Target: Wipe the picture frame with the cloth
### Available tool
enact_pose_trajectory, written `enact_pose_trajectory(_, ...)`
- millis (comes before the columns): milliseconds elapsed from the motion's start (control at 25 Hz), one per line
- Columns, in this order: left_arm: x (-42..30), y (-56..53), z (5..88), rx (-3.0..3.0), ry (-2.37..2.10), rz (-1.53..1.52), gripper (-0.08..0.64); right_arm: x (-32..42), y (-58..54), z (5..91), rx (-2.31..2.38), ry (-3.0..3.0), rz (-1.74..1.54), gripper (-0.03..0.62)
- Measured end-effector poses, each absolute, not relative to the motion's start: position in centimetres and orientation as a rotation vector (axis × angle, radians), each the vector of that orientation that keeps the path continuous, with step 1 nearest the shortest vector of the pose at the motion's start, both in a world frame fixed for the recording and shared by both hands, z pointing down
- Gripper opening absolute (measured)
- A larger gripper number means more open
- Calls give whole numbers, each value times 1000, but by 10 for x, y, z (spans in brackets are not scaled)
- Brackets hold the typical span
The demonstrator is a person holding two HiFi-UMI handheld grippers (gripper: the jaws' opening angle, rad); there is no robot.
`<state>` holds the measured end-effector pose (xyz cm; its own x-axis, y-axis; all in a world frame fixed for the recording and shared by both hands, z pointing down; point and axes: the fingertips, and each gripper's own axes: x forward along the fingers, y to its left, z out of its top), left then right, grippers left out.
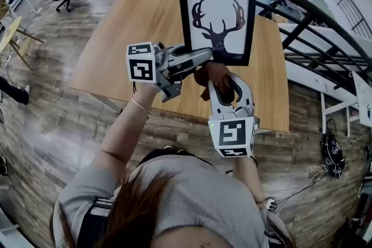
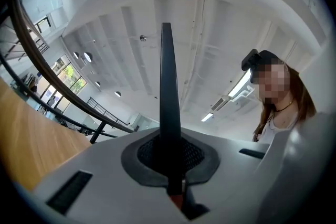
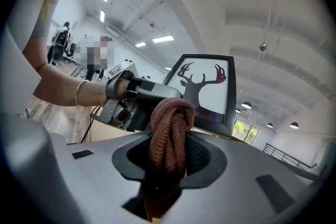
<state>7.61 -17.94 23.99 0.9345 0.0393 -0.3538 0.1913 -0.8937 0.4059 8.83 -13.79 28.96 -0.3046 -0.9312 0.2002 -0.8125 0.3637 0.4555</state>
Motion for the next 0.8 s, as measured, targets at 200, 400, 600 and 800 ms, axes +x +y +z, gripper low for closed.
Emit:
enact_pose_trajectory(200, 77, -178, 253, 2689, 123, -403, 17, 105, -126, 271, 1583, -2283, -367, 133)
enact_pose_trajectory(400, 79, -165, 272, 2748, 87, -289, 17, 144, -113, 172, 1734, -2312, -609, 133)
enact_pose_trajectory(600, 79, -169, 280, 2771, 87, -200, 17, 177, -142, 81, 1903, -2118, -831, 133)
enact_pose_trajectory(800, 77, -165, 276, 2778, 145, -197, 17, 173, -178, 91, 1890, -2010, -786, 133)
